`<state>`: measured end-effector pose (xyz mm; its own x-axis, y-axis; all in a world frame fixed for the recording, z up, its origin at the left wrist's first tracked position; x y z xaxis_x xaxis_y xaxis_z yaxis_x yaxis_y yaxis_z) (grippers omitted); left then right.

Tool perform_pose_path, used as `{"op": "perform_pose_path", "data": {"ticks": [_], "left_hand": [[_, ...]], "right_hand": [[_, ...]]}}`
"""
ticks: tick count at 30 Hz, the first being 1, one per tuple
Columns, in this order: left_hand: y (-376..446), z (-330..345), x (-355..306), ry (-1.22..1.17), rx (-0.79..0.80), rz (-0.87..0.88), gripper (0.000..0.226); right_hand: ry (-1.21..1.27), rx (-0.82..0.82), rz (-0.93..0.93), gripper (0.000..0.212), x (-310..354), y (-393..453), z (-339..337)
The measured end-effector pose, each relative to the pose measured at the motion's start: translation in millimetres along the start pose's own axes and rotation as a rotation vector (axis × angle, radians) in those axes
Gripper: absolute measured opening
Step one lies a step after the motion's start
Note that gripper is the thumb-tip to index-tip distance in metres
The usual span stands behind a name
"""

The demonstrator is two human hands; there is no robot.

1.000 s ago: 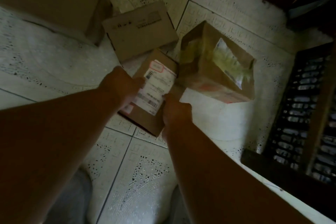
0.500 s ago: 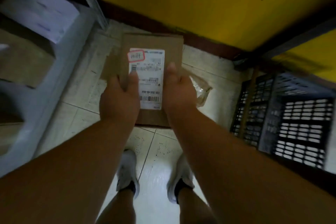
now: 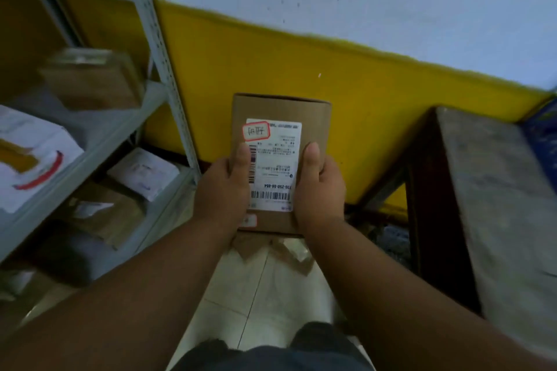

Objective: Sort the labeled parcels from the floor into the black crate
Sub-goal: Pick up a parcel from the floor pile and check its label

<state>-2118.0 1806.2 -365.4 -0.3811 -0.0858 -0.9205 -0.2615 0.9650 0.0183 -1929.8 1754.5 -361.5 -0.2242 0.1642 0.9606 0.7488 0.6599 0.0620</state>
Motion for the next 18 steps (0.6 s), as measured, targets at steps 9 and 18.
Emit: {"op": "perform_pose_path", "data": {"ticks": [9, 18], "left_hand": [[-89, -74, -41, -0.150, -0.378, -0.076, 0.066], [-252, -243, -15, -0.183, -0.869, -0.263, 0.053]], "right_hand": [[0.114, 0.355, -0.241, 0.067, 72, -25, -12], [0.198, 0.802, -0.469, 0.065, 130, -214, -5]]}}
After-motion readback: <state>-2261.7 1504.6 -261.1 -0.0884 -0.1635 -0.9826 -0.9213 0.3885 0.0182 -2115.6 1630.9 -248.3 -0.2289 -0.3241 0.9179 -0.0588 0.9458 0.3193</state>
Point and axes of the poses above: each hand's wrist, its own y-axis towards the middle knuckle, its own z-axis out of the palm, x = y × z, the point moved 8 cm from there along y, towards the middle knuckle, and after that the axes turned 9 degrees about -x, right-handed, at the moved point
